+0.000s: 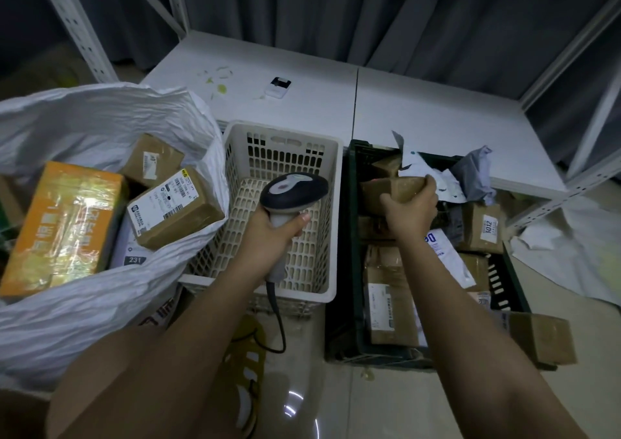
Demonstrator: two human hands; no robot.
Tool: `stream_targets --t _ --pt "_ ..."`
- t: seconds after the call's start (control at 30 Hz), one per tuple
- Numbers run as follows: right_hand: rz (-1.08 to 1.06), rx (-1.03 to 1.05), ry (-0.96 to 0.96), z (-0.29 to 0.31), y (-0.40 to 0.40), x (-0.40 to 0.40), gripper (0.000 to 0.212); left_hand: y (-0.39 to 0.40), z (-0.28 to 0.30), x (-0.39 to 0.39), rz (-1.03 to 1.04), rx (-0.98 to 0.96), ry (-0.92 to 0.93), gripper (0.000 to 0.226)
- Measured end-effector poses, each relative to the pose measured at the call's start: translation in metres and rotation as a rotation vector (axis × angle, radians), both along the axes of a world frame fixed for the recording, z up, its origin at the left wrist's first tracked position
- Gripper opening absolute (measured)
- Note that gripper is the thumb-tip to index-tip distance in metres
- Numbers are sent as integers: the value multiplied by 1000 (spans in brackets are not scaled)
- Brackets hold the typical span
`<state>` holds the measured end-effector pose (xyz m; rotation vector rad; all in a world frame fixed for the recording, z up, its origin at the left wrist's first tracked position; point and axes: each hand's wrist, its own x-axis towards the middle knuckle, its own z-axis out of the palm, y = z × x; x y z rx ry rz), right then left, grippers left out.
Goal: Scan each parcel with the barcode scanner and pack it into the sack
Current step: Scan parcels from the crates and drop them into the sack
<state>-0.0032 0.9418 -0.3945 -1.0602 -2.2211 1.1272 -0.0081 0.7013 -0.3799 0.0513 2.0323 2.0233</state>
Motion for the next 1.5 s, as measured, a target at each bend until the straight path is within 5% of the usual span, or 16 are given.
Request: stream_targets --t 0.4,0.7,0.87,1.03,1.2,1.4,1.5 --pt "237 225 293 27 -70 123 82 -27 6 28 17 -52 -7 30" --pt "610 17 22 -12 -112 141 84 -67 13 48 120 -81 -42 47" --pt "752 278 -63 -30 -123 151 75 -70 14 58 71 -130 -54 41" --pt "918 507 -159 -39 -128 154 75 -74 11 61 17 -204 -60 71" --pt "909 315 -373 -48 -126 153 64 -71 14 62 -6 -201 -44 54" --pt "641 154 -254 -50 -140 136 36 -69 9 58 15 -228 -26 46" --pt "539 108 -261 -47 -144 120 44 -67 7 56 10 -208 -28 48"
